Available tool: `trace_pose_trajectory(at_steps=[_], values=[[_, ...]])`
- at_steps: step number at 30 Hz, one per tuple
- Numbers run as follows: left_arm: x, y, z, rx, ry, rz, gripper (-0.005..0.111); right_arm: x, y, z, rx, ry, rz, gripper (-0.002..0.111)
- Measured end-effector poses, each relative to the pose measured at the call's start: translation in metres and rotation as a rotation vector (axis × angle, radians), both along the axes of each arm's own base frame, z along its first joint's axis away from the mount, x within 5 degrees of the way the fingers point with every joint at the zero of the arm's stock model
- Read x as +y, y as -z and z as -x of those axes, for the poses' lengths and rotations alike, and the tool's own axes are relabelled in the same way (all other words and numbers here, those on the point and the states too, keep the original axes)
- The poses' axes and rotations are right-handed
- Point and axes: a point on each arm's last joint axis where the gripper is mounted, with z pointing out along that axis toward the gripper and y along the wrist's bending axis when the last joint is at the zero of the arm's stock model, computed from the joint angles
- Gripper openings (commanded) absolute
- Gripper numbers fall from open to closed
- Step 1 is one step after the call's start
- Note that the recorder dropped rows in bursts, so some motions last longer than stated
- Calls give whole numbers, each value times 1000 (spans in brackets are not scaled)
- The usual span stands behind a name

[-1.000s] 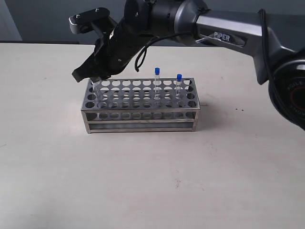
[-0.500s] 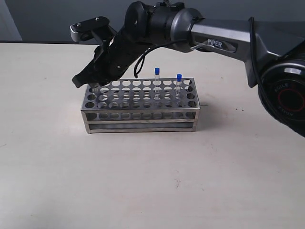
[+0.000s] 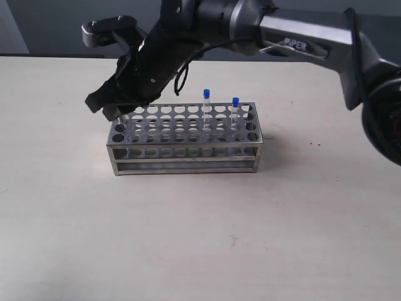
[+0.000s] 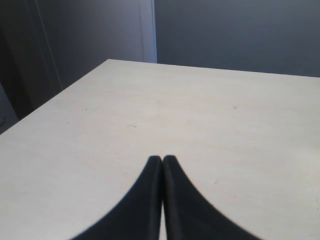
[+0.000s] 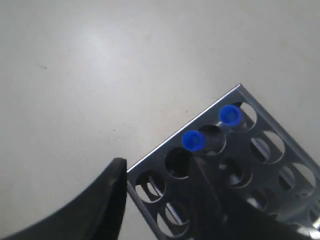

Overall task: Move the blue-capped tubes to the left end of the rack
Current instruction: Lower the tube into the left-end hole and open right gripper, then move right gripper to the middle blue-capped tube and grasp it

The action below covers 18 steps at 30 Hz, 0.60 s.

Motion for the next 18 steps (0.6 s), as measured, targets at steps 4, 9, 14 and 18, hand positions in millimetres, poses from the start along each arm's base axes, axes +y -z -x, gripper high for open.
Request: trace_pose_trajectory(at_steps=[4,9,14,18], values=[[0,0,0,0,0,0,0,-15,-32,5,-56,4,57,39],[0,0,0,0,0,0,0,-53,-43,-21,-146,223,237,39],[0,0,0,0,0,0,0,-80,-30,-51,-132,324,296,39],[0,0,0,0,0,0,0,-79,-15,-56,-122,333,318,39]])
